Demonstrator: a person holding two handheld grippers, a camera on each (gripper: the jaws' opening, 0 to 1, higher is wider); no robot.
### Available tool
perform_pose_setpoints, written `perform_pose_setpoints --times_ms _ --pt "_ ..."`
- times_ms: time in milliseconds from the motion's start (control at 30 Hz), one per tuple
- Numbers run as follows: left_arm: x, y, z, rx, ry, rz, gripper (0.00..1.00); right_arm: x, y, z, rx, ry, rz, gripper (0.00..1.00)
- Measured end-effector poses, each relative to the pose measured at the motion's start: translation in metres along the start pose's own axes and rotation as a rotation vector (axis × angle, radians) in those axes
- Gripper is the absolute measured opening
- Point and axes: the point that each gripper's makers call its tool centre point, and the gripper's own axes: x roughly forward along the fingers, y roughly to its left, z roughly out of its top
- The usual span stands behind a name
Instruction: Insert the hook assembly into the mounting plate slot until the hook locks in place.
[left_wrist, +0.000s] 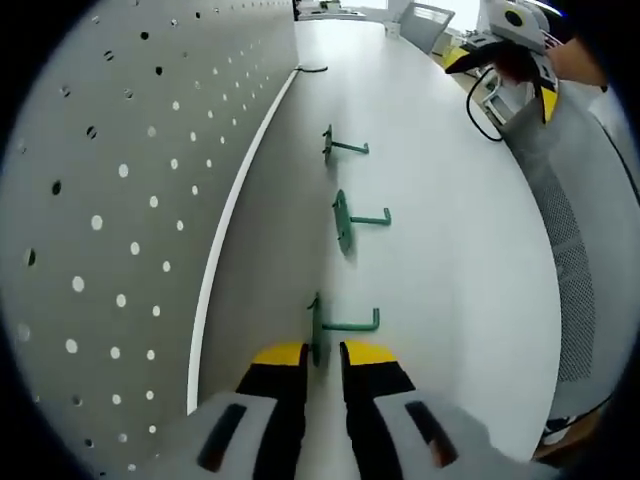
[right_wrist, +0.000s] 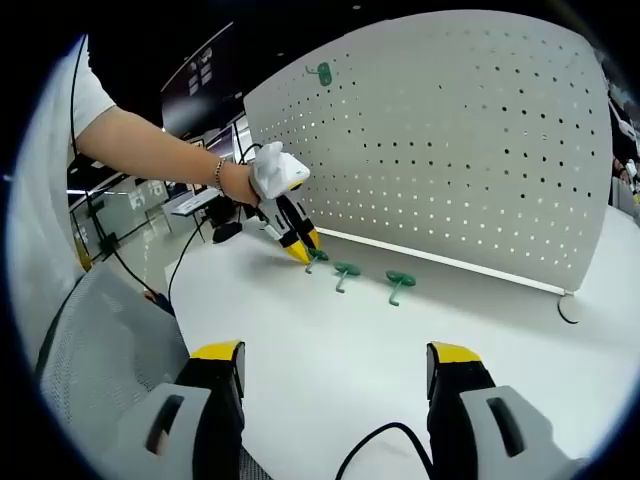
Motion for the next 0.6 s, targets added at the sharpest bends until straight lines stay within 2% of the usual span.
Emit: perform_pose_setpoints --times_ms 67,167,600 --pt "0.0004 0.001 0.0004 0.033 0.005 0.02 0.11 -0.0004 -0.0008 -0.0004 0.0 0.002 -0.003 0.71" --pt "0.0 0.0047 0.0001 0.026 0.003 0.051 0.06 -0.0007 -0.0009 0.0002 0.003 -0.001 -0.004 0.71" --pt "0.0001 0.0055 -0.0004 0.043 -0.002 0.064 0.05 -0.0009 -0.002 0.0012 0.008 -0.006 -0.009 0.71"
